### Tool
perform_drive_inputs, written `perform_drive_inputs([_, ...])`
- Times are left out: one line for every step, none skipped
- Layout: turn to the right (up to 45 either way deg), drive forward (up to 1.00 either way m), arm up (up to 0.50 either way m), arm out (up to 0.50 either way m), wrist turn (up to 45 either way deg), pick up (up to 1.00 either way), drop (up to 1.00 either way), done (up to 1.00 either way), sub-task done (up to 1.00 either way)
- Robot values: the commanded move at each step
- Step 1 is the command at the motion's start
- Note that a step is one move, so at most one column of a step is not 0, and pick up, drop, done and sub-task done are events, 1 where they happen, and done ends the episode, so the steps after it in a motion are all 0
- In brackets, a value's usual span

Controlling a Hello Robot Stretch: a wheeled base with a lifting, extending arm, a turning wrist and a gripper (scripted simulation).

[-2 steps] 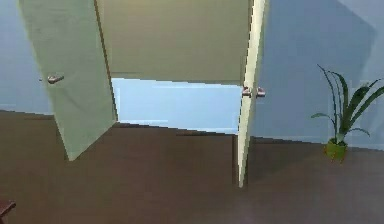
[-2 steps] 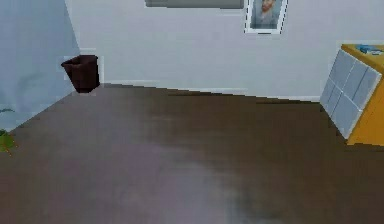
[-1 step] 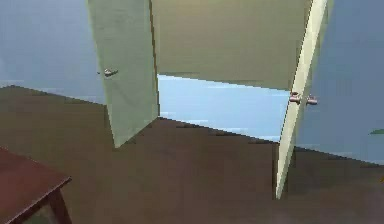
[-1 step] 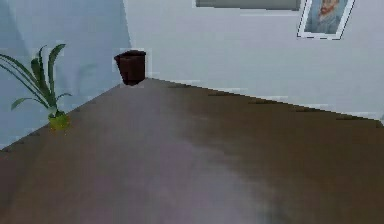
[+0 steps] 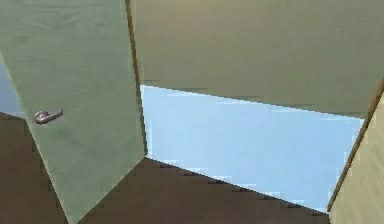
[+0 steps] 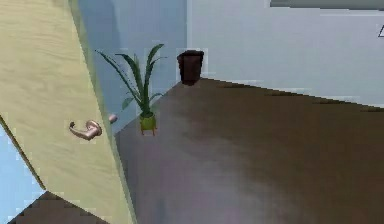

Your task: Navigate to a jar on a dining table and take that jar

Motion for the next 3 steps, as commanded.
perform_drive_inputs([-3.0,0.00,0.00,0.00,0.0,0.00,0.00,0.00,0.00])
perform_drive_inputs([0.0,1.00,0.00,0.00,0.0,0.00,0.00,0.00,0.00])
perform_drive_inputs([0.0,0.90,0.00,0.00,0.0,0.00,0.00,0.00,0.00])
